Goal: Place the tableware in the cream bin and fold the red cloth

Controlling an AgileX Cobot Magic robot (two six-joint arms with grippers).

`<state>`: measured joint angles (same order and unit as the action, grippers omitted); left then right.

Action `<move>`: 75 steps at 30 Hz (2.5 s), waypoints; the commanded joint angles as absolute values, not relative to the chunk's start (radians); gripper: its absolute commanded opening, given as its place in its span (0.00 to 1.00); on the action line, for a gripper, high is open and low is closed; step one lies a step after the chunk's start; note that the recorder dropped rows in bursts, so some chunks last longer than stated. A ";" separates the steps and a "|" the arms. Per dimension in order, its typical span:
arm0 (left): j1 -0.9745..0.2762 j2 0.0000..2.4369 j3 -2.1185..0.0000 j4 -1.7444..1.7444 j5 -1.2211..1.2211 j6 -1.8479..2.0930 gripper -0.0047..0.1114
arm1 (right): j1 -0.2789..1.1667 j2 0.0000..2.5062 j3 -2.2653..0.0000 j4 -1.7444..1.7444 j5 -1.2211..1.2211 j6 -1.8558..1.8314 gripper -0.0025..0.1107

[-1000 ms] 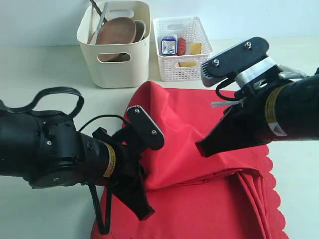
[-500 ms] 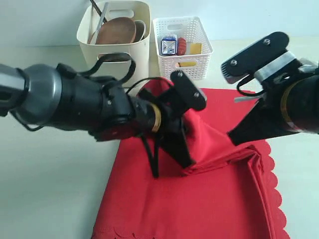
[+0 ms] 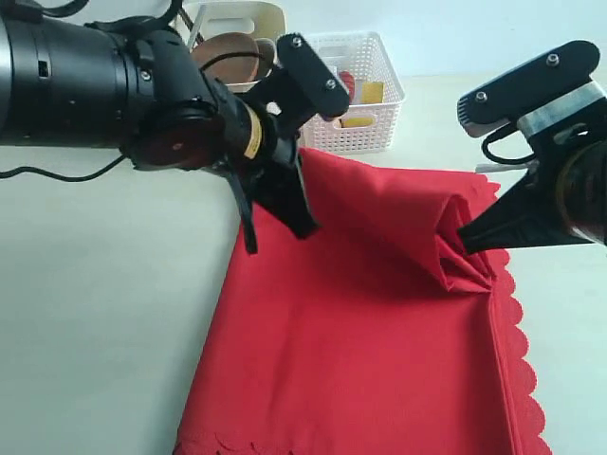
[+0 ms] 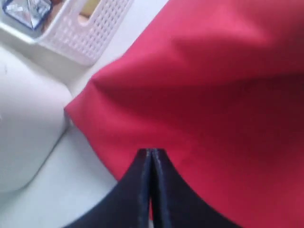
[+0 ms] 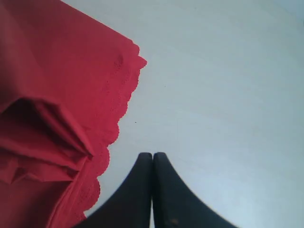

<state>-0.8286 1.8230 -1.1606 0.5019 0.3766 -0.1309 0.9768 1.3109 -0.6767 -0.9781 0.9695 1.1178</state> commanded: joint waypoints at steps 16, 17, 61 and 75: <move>-0.796 1.988 -1.177 0.509 0.303 -0.179 0.05 | 0.901 1.359 -0.675 -1.098 0.589 1.130 0.02; -0.796 1.950 -1.158 0.509 0.301 -0.186 0.05 | 0.891 1.377 -0.675 -1.094 0.558 1.130 0.02; -0.743 0.384 -0.143 0.513 0.086 -0.634 0.05 | 0.766 1.856 -0.804 -0.446 0.280 0.433 0.02; -0.743 0.384 -0.143 0.513 0.086 -0.634 0.05 | 0.556 1.900 -0.806 -0.265 0.514 0.288 0.02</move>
<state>-0.7475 0.3870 -0.1485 0.5121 0.0856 -0.6385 0.6049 1.8603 -0.8260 -0.2567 0.3866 0.3035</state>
